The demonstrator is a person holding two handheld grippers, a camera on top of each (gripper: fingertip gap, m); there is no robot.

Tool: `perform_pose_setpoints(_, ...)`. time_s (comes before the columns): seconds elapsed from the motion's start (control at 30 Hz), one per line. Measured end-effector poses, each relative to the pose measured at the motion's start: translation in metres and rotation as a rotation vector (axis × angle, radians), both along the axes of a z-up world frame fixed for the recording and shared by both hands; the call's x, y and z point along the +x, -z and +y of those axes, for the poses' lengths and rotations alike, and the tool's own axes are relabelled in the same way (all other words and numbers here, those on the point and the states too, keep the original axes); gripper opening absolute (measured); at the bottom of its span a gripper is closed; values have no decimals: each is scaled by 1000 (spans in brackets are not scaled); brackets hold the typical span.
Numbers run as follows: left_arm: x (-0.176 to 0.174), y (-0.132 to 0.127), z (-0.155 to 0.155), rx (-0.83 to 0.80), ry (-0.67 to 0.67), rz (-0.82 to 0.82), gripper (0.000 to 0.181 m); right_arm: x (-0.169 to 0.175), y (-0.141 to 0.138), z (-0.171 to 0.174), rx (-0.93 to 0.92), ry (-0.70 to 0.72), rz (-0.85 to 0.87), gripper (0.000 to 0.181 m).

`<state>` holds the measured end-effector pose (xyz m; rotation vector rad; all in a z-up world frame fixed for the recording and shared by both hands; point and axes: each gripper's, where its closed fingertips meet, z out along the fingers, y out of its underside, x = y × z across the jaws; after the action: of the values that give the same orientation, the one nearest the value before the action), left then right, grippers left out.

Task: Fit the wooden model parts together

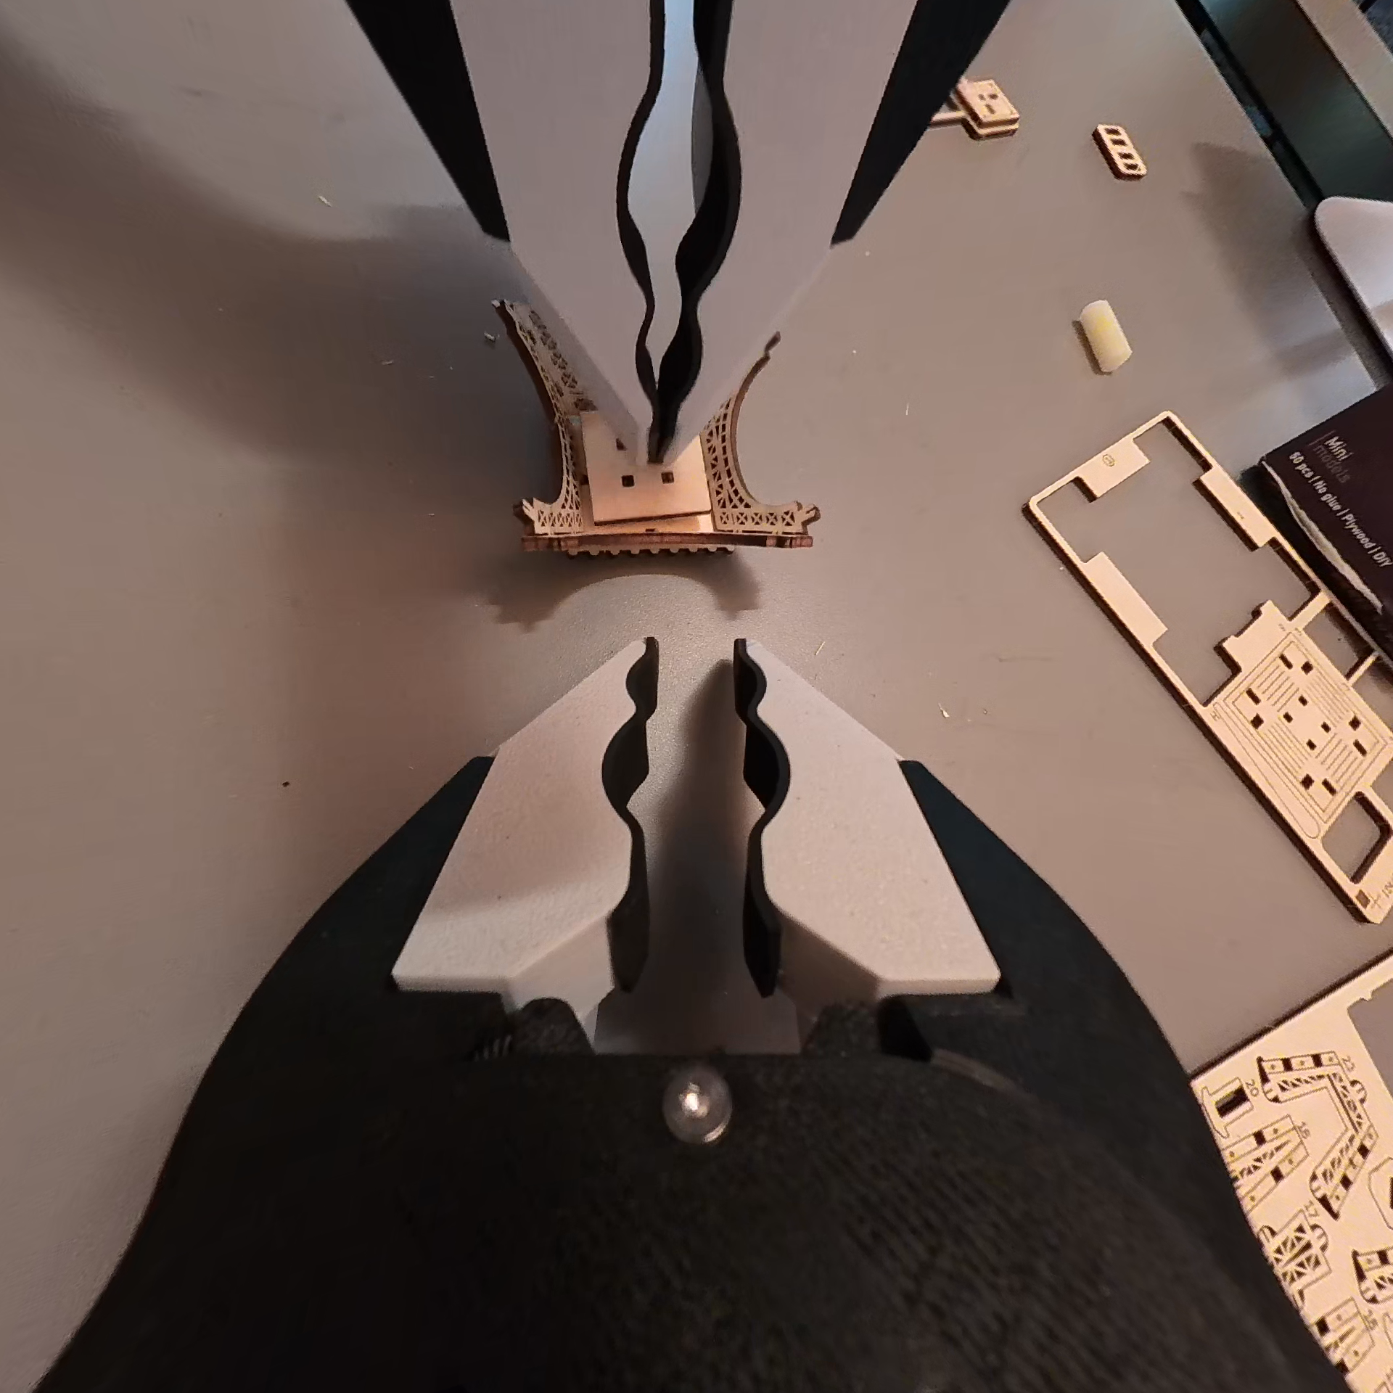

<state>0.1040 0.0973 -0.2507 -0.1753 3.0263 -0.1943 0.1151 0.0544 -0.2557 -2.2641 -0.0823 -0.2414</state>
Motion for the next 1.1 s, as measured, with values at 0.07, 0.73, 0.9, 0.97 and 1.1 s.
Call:
perform_pose_setpoints(0.07, 0, -3, 0, -1, 1, -11, 0, 0, 0, 0, 0, 0, -1, 17)
perform_pose_setpoints(0.73, 11, -11, 11, 37, -33, -40, 0, -1, 0, 0, -2, -5, 4, 16)
perform_pose_setpoints(0.9, 6, -9, 6, 34, -6, -24, 0, -1, 0, 0, -2, -6, 3, 15)
perform_pose_setpoints(0.97, 7, -6, 6, 33, -9, -20, 0, -1, 0, 0, -2, -7, 4, 15)
perform_pose_setpoints(1.1, 10, 1, 11, 65, -17, -18, 0, -1, 1, 0, -3, -6, 3, 15)
